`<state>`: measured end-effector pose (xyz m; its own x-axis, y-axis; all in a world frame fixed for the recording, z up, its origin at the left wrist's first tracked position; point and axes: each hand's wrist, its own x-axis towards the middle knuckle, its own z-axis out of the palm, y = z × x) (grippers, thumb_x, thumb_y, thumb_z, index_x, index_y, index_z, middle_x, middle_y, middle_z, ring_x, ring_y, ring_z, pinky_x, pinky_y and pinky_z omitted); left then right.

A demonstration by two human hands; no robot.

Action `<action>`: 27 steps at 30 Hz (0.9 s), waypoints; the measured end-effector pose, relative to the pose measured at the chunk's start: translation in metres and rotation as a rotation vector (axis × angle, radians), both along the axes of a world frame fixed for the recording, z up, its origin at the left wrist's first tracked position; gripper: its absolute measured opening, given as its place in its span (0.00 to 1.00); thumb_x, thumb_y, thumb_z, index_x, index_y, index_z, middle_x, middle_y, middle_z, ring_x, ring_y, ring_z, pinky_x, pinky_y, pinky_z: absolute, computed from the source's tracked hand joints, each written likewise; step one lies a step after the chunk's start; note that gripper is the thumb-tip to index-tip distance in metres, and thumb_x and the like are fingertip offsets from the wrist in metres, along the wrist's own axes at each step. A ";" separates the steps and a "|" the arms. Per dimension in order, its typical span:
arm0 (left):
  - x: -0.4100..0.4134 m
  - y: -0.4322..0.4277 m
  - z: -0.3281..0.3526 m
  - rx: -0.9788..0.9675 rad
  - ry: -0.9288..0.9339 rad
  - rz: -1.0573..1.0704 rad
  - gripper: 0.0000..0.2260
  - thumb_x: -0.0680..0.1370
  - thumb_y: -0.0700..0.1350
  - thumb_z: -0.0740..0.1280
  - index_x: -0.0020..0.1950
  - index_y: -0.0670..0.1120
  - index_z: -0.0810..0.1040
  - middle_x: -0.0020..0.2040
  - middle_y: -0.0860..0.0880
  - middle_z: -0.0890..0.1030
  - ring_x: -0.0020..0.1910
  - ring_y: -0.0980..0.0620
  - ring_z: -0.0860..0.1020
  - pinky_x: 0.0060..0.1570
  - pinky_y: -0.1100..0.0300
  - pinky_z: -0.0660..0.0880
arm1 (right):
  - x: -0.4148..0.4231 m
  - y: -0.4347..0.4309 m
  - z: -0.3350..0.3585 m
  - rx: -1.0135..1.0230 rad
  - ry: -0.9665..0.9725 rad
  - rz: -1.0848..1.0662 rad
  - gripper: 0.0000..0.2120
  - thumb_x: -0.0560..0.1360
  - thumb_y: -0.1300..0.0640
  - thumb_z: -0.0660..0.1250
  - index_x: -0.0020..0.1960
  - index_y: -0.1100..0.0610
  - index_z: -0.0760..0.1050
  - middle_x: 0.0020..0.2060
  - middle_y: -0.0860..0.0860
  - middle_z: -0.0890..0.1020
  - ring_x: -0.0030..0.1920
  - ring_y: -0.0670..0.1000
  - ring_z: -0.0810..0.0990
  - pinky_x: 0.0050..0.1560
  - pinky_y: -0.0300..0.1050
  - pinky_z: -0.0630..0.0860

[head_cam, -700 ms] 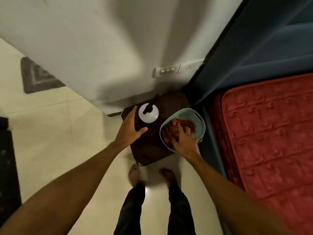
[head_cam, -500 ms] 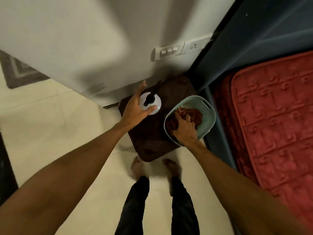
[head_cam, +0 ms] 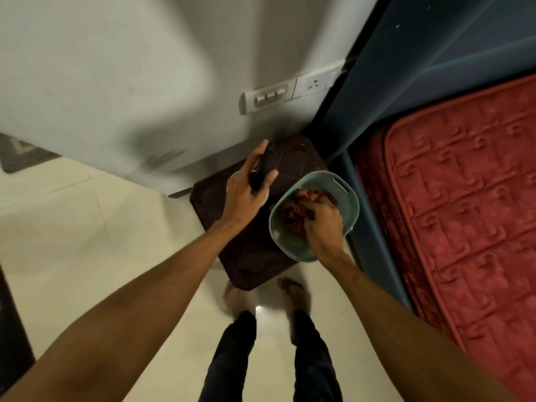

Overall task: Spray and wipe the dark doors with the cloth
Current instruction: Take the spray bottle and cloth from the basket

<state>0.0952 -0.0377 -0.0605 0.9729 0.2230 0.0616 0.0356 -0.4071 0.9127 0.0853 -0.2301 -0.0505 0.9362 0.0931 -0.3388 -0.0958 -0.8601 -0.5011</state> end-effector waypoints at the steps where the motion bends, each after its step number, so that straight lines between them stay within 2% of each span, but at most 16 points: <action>1: -0.002 -0.001 0.004 0.005 0.014 0.034 0.25 0.81 0.48 0.71 0.77 0.47 0.70 0.52 0.52 0.84 0.47 0.64 0.82 0.54 0.66 0.78 | 0.002 -0.002 0.004 0.023 -0.022 -0.008 0.25 0.71 0.72 0.65 0.64 0.56 0.82 0.63 0.56 0.80 0.63 0.58 0.77 0.65 0.48 0.72; 4: -0.016 -0.004 0.017 -0.044 0.069 0.112 0.28 0.80 0.57 0.70 0.77 0.47 0.71 0.61 0.47 0.84 0.54 0.50 0.85 0.59 0.50 0.81 | 0.004 -0.008 0.025 0.078 -0.060 -0.059 0.24 0.71 0.72 0.64 0.63 0.57 0.83 0.64 0.55 0.80 0.66 0.56 0.76 0.66 0.44 0.70; 6: -0.029 -0.009 0.035 -0.052 0.075 0.154 0.29 0.80 0.59 0.70 0.77 0.49 0.71 0.64 0.46 0.83 0.52 0.45 0.86 0.57 0.46 0.81 | 0.004 -0.012 0.047 0.131 -0.081 -0.078 0.24 0.71 0.72 0.64 0.63 0.57 0.83 0.65 0.53 0.80 0.68 0.54 0.75 0.69 0.41 0.67; 9: -0.056 -0.017 0.065 -0.065 0.088 0.220 0.27 0.79 0.59 0.70 0.74 0.46 0.73 0.62 0.53 0.83 0.52 0.47 0.85 0.53 0.44 0.83 | 0.000 -0.018 0.073 0.212 -0.106 -0.028 0.24 0.72 0.72 0.64 0.63 0.56 0.83 0.65 0.52 0.81 0.68 0.52 0.76 0.73 0.49 0.71; 11: -0.082 -0.023 0.087 -0.082 0.110 0.298 0.27 0.79 0.57 0.71 0.74 0.46 0.74 0.63 0.56 0.82 0.59 0.54 0.82 0.57 0.45 0.81 | -0.009 -0.021 0.090 0.289 -0.089 -0.004 0.24 0.71 0.73 0.64 0.62 0.56 0.83 0.64 0.52 0.81 0.69 0.52 0.76 0.72 0.55 0.72; 13: -0.111 -0.026 0.105 -0.101 0.118 0.398 0.26 0.79 0.58 0.71 0.74 0.47 0.74 0.64 0.56 0.82 0.63 0.57 0.80 0.62 0.47 0.79 | -0.018 -0.021 0.108 0.360 -0.033 -0.006 0.23 0.72 0.73 0.65 0.61 0.56 0.83 0.64 0.52 0.81 0.69 0.52 0.75 0.73 0.55 0.72; 15: -0.144 -0.028 0.125 -0.119 0.107 0.496 0.25 0.78 0.59 0.71 0.72 0.49 0.75 0.64 0.56 0.82 0.58 0.48 0.83 0.60 0.44 0.80 | -0.031 -0.017 0.128 0.398 -0.011 0.041 0.23 0.71 0.74 0.65 0.60 0.56 0.84 0.64 0.52 0.81 0.68 0.52 0.76 0.72 0.54 0.72; 17: -0.173 -0.026 0.144 -0.119 0.088 0.570 0.23 0.78 0.61 0.70 0.69 0.51 0.76 0.61 0.58 0.83 0.49 0.41 0.84 0.52 0.40 0.81 | -0.042 -0.008 0.145 0.423 -0.037 0.109 0.24 0.70 0.74 0.66 0.60 0.56 0.84 0.62 0.53 0.82 0.68 0.53 0.77 0.72 0.55 0.71; 21: -0.229 -0.001 0.175 -0.076 0.049 0.725 0.16 0.79 0.58 0.70 0.62 0.51 0.75 0.56 0.57 0.81 0.40 0.44 0.81 0.43 0.42 0.80 | -0.058 0.032 0.179 0.496 -0.044 0.244 0.24 0.70 0.74 0.67 0.59 0.55 0.85 0.60 0.51 0.82 0.63 0.51 0.79 0.68 0.53 0.75; 24: -0.282 0.016 0.185 -0.053 0.061 0.876 0.14 0.80 0.55 0.70 0.60 0.49 0.76 0.55 0.56 0.81 0.47 0.55 0.80 0.48 0.54 0.78 | -0.088 0.071 0.196 0.589 -0.094 0.393 0.22 0.69 0.74 0.66 0.57 0.57 0.85 0.55 0.49 0.84 0.57 0.47 0.81 0.64 0.50 0.78; 27: -0.323 0.038 0.193 -0.058 0.084 1.010 0.13 0.79 0.56 0.71 0.58 0.50 0.76 0.54 0.58 0.82 0.50 0.64 0.79 0.52 0.57 0.75 | -0.114 0.121 0.203 0.637 -0.068 0.514 0.24 0.67 0.75 0.64 0.57 0.58 0.86 0.54 0.51 0.85 0.58 0.49 0.83 0.65 0.52 0.78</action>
